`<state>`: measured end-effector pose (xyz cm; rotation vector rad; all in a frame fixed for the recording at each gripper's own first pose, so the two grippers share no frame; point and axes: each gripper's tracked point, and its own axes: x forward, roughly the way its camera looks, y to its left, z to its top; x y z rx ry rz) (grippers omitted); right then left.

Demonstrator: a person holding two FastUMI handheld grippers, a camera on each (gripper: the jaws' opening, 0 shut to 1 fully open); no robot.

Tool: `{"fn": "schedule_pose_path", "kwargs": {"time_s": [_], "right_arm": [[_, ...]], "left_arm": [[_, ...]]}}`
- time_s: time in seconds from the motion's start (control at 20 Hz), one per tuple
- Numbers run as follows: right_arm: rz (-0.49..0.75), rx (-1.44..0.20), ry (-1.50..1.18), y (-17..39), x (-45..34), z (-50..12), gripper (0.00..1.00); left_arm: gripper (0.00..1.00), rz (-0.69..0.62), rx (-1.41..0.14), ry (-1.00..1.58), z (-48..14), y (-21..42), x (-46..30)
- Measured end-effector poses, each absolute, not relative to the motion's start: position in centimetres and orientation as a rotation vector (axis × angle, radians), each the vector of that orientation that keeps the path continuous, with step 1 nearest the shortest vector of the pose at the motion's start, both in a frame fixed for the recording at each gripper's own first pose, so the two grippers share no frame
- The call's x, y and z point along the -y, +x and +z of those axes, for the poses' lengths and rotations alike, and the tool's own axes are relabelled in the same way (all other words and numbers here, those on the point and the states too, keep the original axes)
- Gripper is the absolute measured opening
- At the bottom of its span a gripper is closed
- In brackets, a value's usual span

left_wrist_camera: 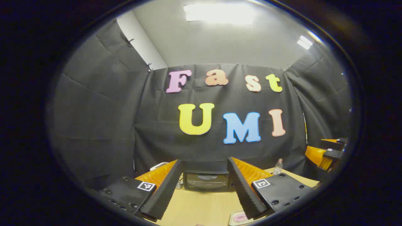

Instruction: Open the electric oven with the left hand, put the food in, and close the electric oven.

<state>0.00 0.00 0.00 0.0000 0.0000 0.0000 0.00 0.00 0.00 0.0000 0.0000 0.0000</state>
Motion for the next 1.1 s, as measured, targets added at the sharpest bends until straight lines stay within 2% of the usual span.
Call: {"fn": "schedule_pose_path", "kwargs": {"time_s": [0.45,0.5,0.55,0.95,1.1], "right_arm": [[-0.018,0.009,0.001,0.1,0.6,0.0,0.95],[-0.022,0.011,-0.004,0.1,0.8,0.0,0.95],[-0.024,0.014,-0.009,0.0,1.1,0.1,0.95],[-0.016,0.003,-0.015,-0.6,2.4,-0.7,0.95],[-0.001,0.01,-0.021,-0.6,3.2,-1.0,0.96]], "left_arm": [[1.0,-0.035,0.026,0.009,0.3,0.4,1.3],[0.97,-0.04,0.025,0.011,0.3,0.4,1.5],[1.0,-0.043,0.025,0.013,0.2,0.5,1.7],[1.0,-0.064,0.01,0.017,-0.5,0.3,4.3],[0.97,-0.058,0.025,0.021,-0.2,0.8,5.0]]}}
